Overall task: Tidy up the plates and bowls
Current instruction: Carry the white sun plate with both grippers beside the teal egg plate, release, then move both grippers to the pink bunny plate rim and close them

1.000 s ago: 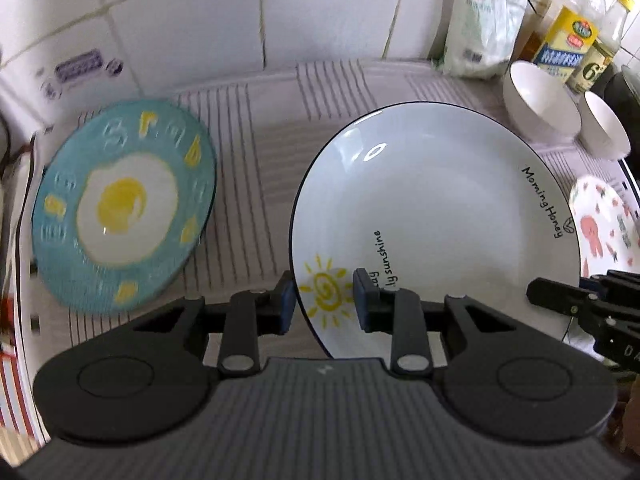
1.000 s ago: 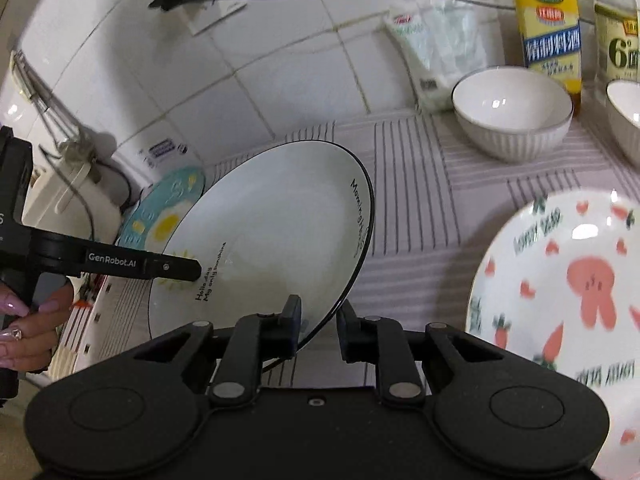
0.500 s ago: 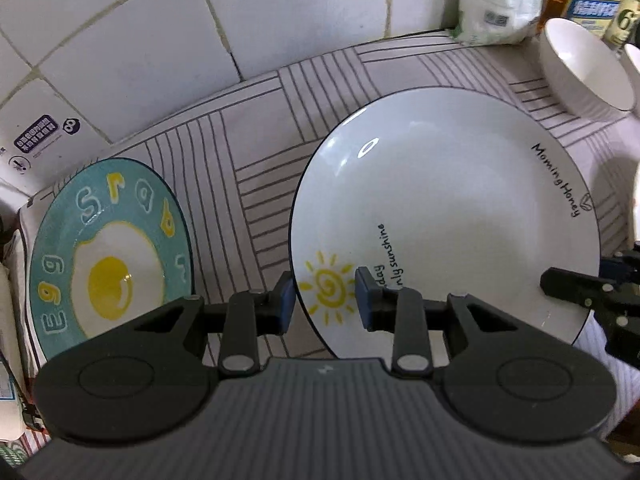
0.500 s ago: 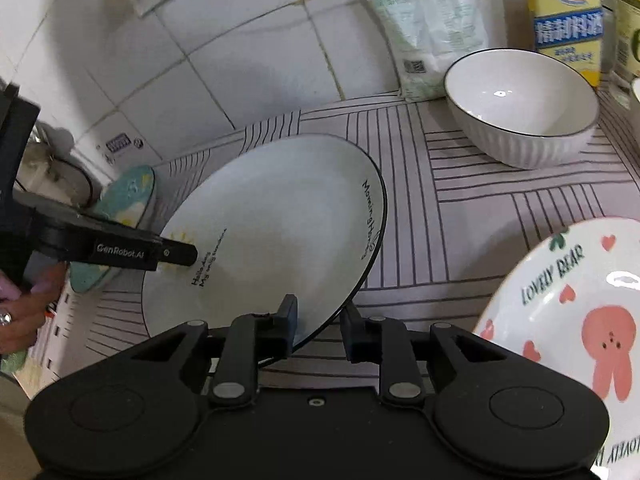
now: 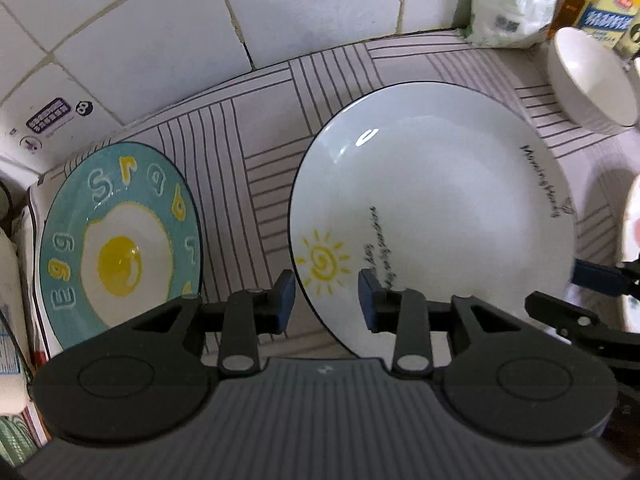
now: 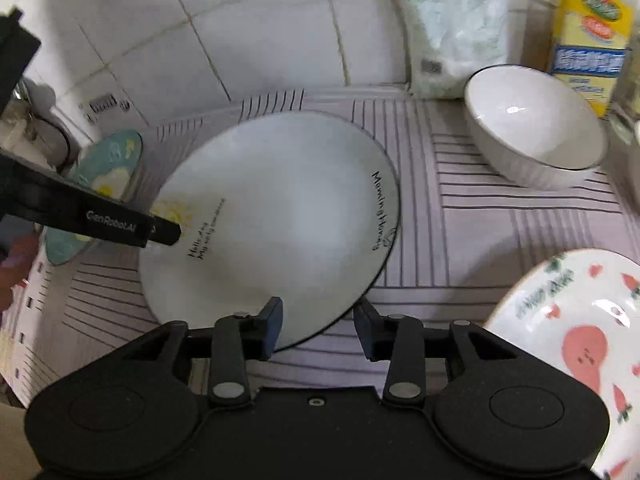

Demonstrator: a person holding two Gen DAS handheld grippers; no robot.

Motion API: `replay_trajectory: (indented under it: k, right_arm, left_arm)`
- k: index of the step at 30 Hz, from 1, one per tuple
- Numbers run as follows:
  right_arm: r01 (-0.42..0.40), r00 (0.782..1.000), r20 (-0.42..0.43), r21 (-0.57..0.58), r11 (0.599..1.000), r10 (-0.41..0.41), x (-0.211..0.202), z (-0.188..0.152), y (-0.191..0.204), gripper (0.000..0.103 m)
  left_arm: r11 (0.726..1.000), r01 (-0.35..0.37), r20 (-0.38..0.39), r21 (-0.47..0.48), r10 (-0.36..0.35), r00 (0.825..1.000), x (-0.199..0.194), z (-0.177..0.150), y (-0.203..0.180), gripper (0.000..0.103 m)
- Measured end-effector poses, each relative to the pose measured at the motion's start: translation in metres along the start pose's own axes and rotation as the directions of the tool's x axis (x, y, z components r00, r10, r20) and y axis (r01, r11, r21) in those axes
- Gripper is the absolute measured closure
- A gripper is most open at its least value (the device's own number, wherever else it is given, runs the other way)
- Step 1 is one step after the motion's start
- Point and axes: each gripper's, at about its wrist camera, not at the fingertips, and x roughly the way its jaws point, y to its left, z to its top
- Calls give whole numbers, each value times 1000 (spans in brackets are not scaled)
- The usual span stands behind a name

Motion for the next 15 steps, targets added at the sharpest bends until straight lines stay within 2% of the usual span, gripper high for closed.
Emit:
replay_trajectory:
  k: [1, 4, 7, 9, 11, 15]
  right_arm:
    - [-4, 1000, 22, 10, 1000, 4, -11, -3, -1, 52]
    - [-3, 996, 86, 28, 1000, 1, -43, -12, -3, 39]
    - [36, 991, 131, 36, 999, -40, -78, -20, -3, 38]
    - [65, 985, 157, 43, 997, -71, -100, -25, -3, 36]
    - [78, 978, 189, 40, 996, -84, -121, -30, -2, 32]
    - [87, 960, 262, 51, 995, -98, -162, -42, 2, 32]
  left_arm:
    - [1000, 5, -2, 1, -5, 1000, -4, -2, 0, 63]
    - [999, 12, 5, 32, -12, 1000, -21, -8, -5, 61]
    - [996, 29, 28, 86, -31, 999, -41, -9, -14, 56]
    - [988, 36, 61, 153, -46, 997, -60, -11, -25, 53]
    - [978, 26, 104, 209, -48, 993, -78, -13, -36, 48]
    - [960, 55, 136, 273, -95, 986, -106, -16, -58, 41]
